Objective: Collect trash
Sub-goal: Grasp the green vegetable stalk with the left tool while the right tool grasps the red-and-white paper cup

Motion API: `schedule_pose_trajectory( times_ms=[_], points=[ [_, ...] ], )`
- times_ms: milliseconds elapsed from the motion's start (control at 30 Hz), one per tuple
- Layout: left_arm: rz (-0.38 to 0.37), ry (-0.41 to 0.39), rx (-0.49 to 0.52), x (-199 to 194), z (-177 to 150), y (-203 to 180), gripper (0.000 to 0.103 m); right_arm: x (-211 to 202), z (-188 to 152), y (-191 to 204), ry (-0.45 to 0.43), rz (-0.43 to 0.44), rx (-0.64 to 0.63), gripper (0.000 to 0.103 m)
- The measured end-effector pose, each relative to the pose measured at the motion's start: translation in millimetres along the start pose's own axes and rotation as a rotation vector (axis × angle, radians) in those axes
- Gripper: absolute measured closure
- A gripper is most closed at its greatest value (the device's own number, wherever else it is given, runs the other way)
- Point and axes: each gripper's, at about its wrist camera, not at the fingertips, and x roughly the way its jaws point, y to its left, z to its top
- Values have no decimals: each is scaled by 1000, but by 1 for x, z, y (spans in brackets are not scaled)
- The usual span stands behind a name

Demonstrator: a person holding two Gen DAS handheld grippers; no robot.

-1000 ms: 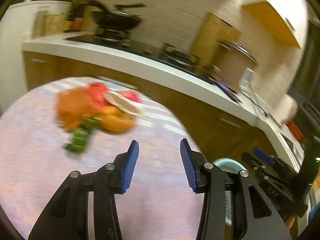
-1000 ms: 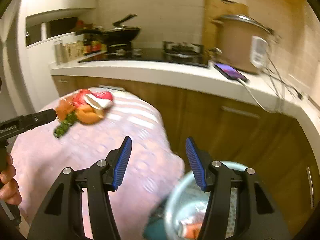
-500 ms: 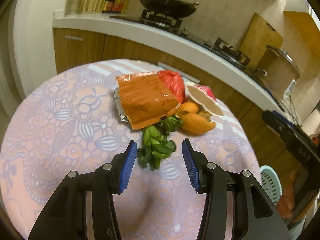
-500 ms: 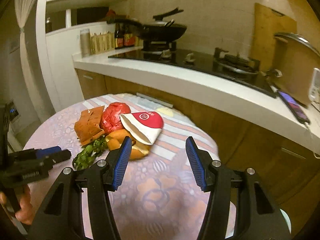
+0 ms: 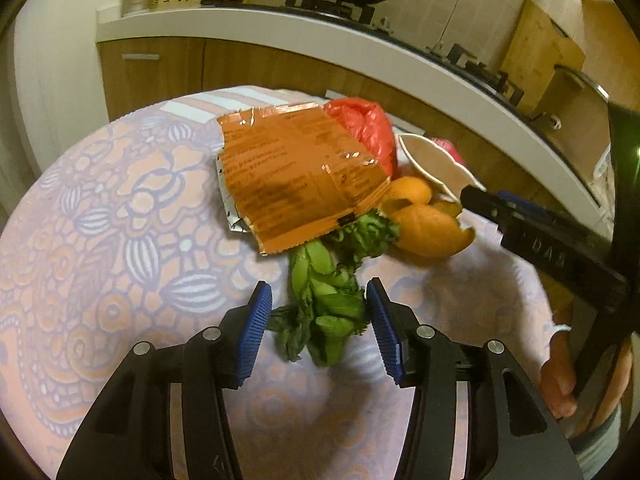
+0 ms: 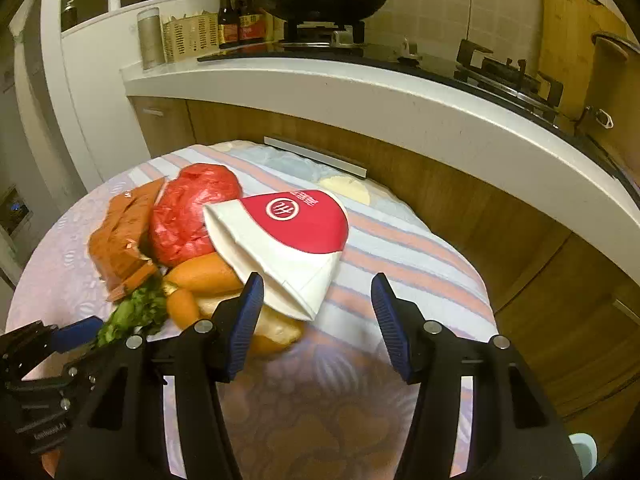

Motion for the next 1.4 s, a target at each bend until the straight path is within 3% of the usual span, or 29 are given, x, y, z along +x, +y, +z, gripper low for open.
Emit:
schedule_pose_trajectory(
  times_ms=[233,367,533,900,1100,1400],
  points=[
    [43,-8,43,6,0,-11,57,10,-1,-4,14,23,24,84],
    [44,-6,58,6,-1,-13,74,9,-2,-9,14,28,48,98],
    [19,-15,34,-3,-5,-7,84,-5,-5,-17,-15,20,66,101],
    [-90,-74,19,-45,-27,-16,87,-58,-32,-27,-86,-12,83,101],
    [-134,-101,51,-63,-36,-40,87,-92,-50,-43,-118,-9,136,101],
    [-216,-131,141,-78,-54,-99,87,-146,-87,-79,-174,-72,191,101]
  ],
)
